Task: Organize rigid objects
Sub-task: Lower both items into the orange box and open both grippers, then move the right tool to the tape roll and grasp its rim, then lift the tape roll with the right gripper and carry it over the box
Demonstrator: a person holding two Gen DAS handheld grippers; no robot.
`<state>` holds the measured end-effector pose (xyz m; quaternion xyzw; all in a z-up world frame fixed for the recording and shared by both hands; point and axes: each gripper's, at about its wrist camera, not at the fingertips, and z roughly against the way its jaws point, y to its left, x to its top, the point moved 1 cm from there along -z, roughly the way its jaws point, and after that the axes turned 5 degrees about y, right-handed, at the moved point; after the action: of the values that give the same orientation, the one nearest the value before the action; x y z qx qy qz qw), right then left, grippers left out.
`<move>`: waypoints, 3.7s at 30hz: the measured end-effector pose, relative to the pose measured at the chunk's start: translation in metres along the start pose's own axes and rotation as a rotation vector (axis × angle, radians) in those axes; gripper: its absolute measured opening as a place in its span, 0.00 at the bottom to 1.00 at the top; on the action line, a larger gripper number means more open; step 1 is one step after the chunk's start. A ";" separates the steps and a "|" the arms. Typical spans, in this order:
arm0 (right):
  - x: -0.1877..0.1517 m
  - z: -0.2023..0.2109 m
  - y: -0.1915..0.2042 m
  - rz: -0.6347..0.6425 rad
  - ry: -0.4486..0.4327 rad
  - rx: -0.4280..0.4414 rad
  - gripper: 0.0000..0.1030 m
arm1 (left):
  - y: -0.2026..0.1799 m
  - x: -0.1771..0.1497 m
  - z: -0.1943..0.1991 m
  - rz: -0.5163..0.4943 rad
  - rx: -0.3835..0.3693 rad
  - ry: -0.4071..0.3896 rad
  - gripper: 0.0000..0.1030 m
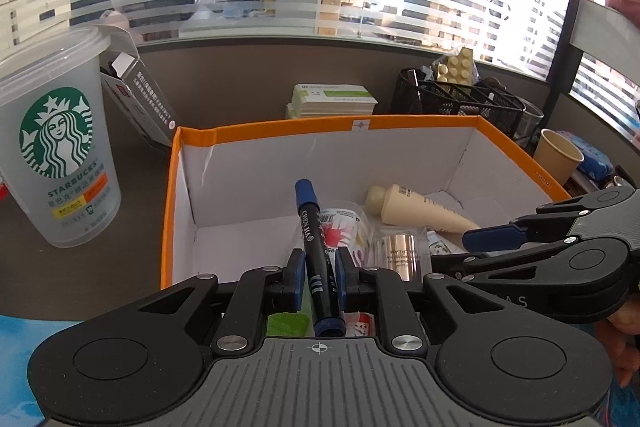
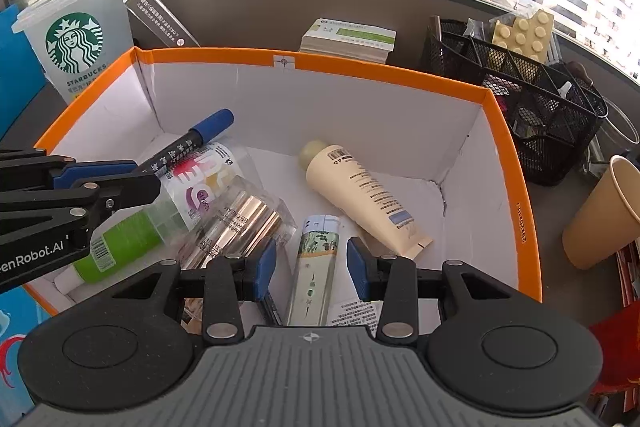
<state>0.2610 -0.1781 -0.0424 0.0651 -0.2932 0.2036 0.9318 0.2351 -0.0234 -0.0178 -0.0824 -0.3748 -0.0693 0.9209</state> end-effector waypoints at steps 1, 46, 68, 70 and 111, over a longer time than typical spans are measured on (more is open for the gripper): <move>0.000 0.000 0.000 -0.002 0.001 0.001 0.36 | 0.000 0.000 0.000 -0.002 0.003 0.001 0.16; -0.120 0.090 0.065 0.018 -0.276 0.155 0.41 | 0.024 -0.106 0.092 -0.040 0.191 -0.119 0.98; -0.122 0.037 0.078 -0.072 -0.178 0.246 0.09 | 0.021 -0.119 0.062 -0.040 0.141 -0.015 0.98; -0.123 0.037 0.077 -0.080 -0.182 0.251 0.09 | 0.021 -0.119 0.062 -0.034 0.145 -0.011 0.98; -0.126 0.135 0.057 -0.053 -0.432 0.114 0.08 | -0.023 -0.090 0.118 -0.067 0.060 -0.153 0.98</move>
<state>0.0732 -0.2018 -0.0036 0.1674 -0.4722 0.1766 0.8473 0.0868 -0.0157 0.0050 -0.0473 -0.4485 -0.0826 0.8887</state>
